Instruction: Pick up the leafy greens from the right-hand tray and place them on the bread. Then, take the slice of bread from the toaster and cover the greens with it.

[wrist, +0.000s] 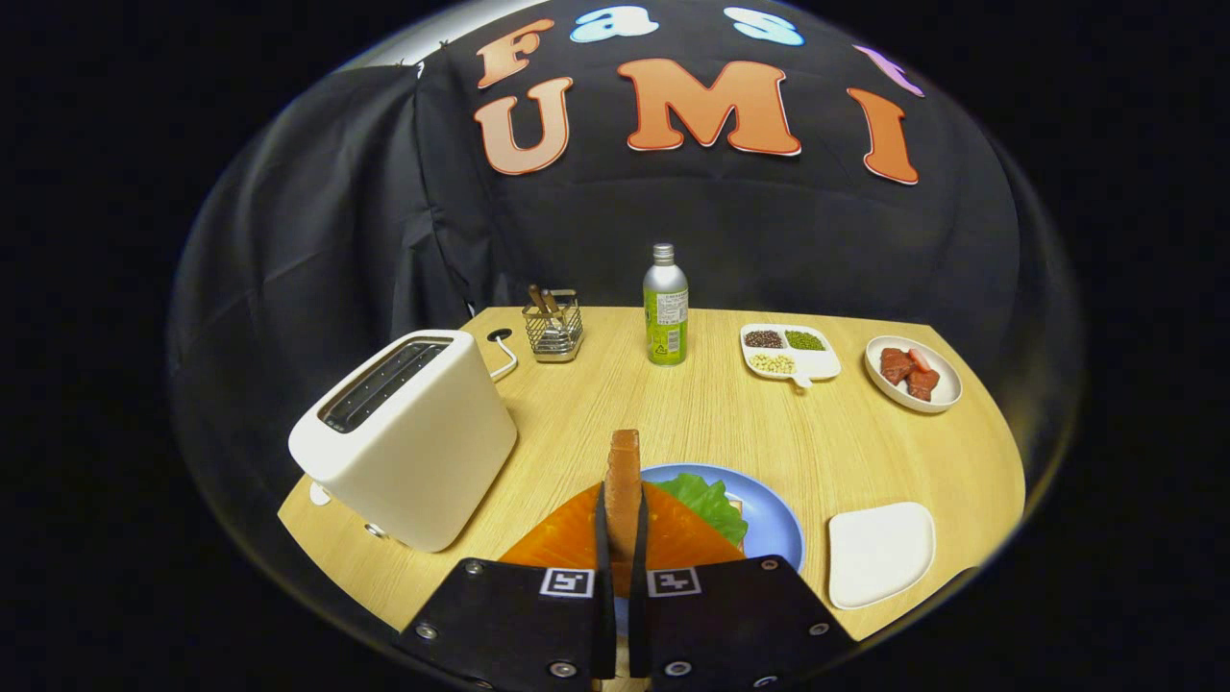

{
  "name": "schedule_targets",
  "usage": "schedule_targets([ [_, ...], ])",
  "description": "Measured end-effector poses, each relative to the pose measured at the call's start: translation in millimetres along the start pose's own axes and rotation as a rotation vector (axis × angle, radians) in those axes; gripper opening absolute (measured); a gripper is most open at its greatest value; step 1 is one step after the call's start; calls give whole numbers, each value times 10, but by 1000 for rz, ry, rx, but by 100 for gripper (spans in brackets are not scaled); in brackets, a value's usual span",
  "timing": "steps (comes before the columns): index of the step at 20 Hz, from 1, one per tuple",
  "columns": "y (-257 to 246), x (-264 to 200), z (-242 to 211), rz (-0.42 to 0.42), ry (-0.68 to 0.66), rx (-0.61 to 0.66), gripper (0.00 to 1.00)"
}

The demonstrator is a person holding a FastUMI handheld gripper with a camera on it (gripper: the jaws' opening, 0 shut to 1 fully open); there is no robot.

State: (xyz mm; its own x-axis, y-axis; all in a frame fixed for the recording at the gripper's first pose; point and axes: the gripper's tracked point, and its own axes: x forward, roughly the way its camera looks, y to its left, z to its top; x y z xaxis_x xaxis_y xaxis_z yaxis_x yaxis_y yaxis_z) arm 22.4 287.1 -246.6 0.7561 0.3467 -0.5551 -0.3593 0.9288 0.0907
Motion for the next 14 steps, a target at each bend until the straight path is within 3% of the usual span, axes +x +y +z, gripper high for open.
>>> schedule_targets([
  [4, -217, 17, -68, -35, 18, -18, 6],
  [9, -462, 49, -146, -68, 49, 0, 13],
  [13, -690, 90, -229, -111, 82, -6, 23],
  [14, -767, 93, -249, -128, 92, -7, 30],
])
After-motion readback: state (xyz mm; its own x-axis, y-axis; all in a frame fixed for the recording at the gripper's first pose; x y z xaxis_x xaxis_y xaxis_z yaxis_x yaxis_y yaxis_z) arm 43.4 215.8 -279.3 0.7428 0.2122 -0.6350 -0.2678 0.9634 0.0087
